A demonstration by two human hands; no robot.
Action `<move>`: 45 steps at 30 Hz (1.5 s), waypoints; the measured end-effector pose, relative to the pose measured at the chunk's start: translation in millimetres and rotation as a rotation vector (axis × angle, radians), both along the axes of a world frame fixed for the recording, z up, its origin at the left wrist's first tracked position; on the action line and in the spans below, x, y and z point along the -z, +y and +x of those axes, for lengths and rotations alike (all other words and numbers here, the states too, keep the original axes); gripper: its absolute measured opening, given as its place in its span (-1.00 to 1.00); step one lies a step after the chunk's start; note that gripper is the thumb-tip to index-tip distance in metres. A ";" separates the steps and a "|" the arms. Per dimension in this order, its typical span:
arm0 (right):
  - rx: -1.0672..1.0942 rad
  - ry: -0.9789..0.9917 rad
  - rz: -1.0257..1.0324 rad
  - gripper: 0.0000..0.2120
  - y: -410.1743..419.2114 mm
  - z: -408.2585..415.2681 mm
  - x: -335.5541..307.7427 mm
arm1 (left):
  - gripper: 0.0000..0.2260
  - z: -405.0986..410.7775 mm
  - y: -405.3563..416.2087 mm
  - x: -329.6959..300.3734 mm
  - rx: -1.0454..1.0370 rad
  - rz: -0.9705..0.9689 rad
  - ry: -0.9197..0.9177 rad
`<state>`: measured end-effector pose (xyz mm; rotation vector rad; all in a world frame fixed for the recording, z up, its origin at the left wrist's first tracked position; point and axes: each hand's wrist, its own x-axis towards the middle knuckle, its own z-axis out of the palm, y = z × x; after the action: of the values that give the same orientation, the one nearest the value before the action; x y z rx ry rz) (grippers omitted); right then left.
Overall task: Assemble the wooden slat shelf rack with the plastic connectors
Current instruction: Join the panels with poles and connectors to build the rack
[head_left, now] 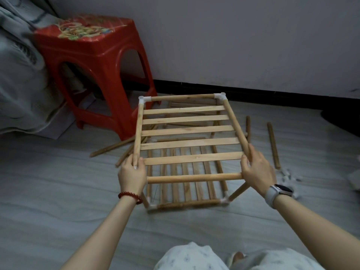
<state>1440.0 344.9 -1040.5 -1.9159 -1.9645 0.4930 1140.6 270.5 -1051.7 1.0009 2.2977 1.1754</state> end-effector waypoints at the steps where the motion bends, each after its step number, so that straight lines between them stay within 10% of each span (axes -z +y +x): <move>1: 0.004 -0.002 0.002 -0.54 0.2 5.0 0.7 | -0.76 5.0 1.7 0.0 0.008 0.002 -0.003; 12: 0.102 -0.311 0.006 -0.61 -0.4 43.2 -17.7 | -0.62 49.5 22.8 -1.1 0.228 -0.201 0.064; 17: -0.067 -0.386 -0.071 -0.63 -5.6 7.6 -41.2 | -0.47 23.3 16.5 -33.6 0.447 -0.428 0.251; 30: -0.671 -0.178 -0.085 -0.73 -54.5 -213.6 -126.1 | -0.67 -125.4 -81.1 -135.6 0.217 -0.260 0.495; 45: -0.622 -0.305 -0.438 -0.61 39.8 -377.1 67.2 | -0.64 -252.3 18.0 61.0 0.285 -0.521 0.278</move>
<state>1062.9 384.7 -1107.8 -1.6362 -2.8645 0.8982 888.3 288.4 -1112.7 1.2762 2.3708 0.3099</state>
